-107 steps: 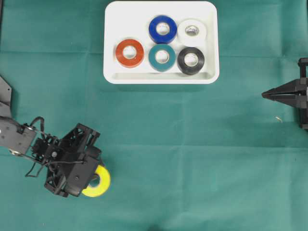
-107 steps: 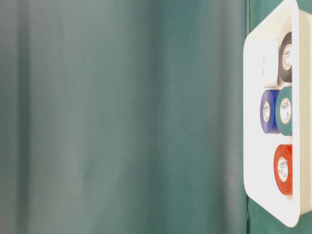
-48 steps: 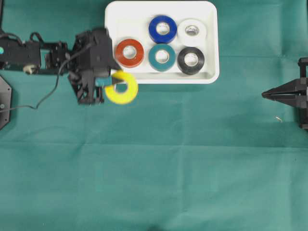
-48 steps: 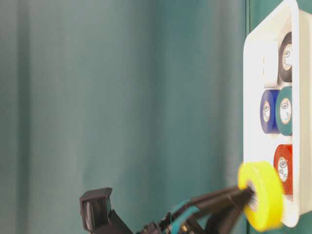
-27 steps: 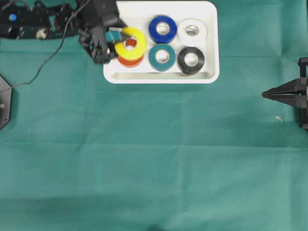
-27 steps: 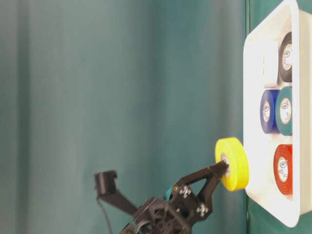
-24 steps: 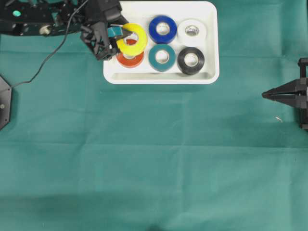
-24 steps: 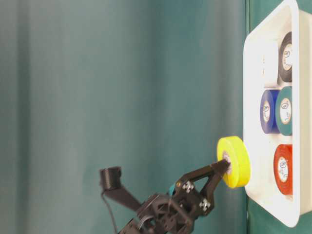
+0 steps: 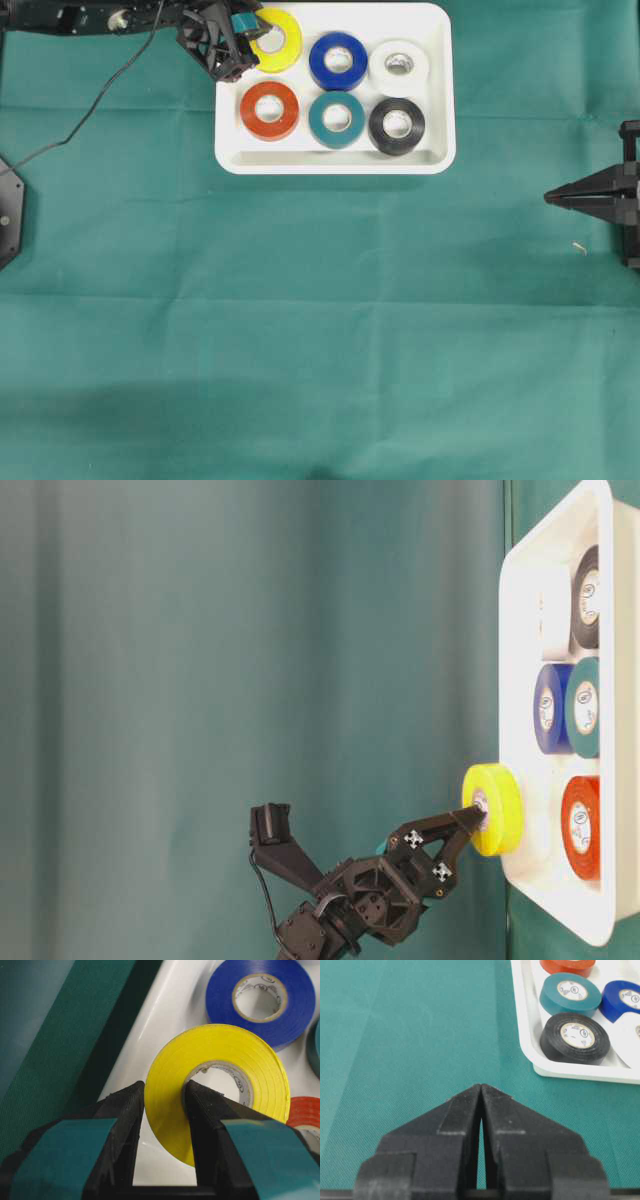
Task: Put the tape into the white case with the left arm.
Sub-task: 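Lift the yellow roll and carry it into the case's top-left corner, then release the yellow roll and retract the left gripper to the left edge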
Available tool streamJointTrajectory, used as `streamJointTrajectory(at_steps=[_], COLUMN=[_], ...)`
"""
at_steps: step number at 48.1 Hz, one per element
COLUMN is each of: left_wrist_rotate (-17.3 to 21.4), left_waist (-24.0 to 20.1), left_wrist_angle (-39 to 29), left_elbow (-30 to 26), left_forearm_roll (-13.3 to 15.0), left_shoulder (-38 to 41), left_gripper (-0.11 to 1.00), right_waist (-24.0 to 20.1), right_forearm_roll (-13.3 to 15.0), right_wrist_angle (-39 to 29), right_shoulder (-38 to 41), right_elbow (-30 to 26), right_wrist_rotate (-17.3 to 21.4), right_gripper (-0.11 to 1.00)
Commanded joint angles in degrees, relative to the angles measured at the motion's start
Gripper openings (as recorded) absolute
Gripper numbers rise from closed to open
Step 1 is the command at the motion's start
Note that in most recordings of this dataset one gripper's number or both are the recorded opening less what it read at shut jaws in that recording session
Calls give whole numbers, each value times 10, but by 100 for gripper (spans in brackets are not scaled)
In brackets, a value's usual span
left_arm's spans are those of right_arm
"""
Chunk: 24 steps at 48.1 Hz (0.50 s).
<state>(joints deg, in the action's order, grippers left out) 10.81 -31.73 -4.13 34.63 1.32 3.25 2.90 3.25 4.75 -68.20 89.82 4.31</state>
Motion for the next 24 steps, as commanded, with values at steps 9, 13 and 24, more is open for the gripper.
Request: streamJointTrajectory(at_steps=[9, 13, 24], left_wrist_rotate=[-2, -4, -5], left_waist=[1, 3, 4], left_wrist_angle=[-1, -6, -7], left_elbow=[-9, -6, 10], left_forearm_roll=[0, 0, 0], left_shoulder=[-10, -12, -40], left_gripper=[24, 26, 87], right_waist=[2, 2, 2], right_forearm_roll=[0, 1, 1], right_wrist_angle=[6, 6, 6], right_shoulder=[4, 4, 4], right_elbow=[-6, -6, -6], right_wrist_rotate=[0, 0, 0], right_gripper=[-9, -9, -9])
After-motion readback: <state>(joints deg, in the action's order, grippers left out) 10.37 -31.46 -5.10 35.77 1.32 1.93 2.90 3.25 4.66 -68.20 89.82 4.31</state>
